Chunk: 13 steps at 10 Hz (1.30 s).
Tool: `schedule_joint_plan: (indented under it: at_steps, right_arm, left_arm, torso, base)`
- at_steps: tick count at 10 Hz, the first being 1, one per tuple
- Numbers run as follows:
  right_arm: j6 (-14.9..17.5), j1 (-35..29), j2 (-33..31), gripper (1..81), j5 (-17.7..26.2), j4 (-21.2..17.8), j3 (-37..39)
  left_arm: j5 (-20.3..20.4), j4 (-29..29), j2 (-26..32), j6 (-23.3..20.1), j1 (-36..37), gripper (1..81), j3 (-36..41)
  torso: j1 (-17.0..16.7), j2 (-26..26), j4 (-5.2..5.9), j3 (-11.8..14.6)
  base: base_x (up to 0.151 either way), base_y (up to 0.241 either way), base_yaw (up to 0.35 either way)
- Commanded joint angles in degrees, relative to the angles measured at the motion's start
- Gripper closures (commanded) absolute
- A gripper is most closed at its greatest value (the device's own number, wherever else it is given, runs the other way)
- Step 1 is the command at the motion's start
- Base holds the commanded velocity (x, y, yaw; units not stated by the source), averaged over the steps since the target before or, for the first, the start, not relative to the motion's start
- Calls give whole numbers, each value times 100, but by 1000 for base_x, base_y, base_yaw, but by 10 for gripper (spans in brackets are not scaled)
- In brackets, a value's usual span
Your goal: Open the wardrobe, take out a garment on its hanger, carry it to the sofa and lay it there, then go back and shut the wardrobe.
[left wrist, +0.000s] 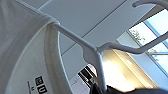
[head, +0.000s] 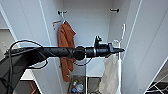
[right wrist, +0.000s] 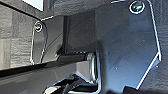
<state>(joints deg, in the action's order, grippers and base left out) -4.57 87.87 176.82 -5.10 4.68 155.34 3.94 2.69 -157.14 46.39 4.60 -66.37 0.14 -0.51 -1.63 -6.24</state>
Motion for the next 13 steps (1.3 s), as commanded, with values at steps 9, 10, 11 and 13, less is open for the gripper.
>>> schedule_joint_plan:
  at_steps: [9,10,11,13]
  right_arm:
    - [18,-168,110,10,307,15,-49]
    - [18,-168,110,10,307,15,-49]
    - [18,-177,110,10,307,15,-49]
    - [18,-177,110,10,307,15,-49]
  left_arm:
    - [336,-463,331,-103,564,811,396]
    - [336,-472,349,-103,564,811,413]
    - [336,-472,367,-103,538,811,414]
    - [336,-472,367,-103,511,811,422]
  torso:
    - [-4,0,0,0]
    - [-4,0,0,0]
    - [-4,0,0,0]
    - [-4,0,0,0]
  base:
    - [-132,0,0]
    - [-129,0,0]
    - [-114,0,0]
    - [-105,0,0]
